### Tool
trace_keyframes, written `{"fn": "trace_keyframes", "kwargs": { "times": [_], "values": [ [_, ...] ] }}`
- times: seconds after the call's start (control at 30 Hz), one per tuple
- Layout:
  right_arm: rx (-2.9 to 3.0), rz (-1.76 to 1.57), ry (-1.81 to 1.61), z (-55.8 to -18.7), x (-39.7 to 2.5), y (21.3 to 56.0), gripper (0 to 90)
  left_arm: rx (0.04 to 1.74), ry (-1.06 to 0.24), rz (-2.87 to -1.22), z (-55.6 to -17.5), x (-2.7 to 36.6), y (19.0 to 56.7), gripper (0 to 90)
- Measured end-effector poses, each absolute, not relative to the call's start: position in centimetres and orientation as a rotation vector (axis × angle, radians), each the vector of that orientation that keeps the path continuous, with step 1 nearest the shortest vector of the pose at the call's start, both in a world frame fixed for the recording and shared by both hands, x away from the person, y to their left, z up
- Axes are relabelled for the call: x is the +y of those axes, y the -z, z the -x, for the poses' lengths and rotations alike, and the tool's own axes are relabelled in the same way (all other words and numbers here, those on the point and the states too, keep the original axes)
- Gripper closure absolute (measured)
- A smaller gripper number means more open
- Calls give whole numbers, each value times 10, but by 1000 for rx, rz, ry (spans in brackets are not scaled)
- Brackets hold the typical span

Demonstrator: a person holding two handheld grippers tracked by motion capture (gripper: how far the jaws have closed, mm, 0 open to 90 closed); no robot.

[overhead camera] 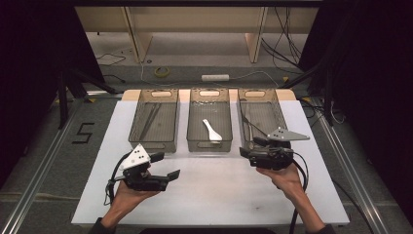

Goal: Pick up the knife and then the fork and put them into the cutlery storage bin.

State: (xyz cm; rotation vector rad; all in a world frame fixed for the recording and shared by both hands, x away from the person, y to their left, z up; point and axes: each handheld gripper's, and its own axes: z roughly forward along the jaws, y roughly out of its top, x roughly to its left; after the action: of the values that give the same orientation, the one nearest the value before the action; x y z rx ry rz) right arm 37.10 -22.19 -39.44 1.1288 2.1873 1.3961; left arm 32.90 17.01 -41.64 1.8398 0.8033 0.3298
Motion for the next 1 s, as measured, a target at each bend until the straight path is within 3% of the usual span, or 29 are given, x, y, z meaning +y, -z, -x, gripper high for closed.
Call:
{"fn": "trace_keyframes", "kwargs": {
  "times": [1.0],
  "values": [
    [2168,-1111,-1466,-312,-241,433,237,790,-293,-1841,-327,171,416,158]
  ]
}}
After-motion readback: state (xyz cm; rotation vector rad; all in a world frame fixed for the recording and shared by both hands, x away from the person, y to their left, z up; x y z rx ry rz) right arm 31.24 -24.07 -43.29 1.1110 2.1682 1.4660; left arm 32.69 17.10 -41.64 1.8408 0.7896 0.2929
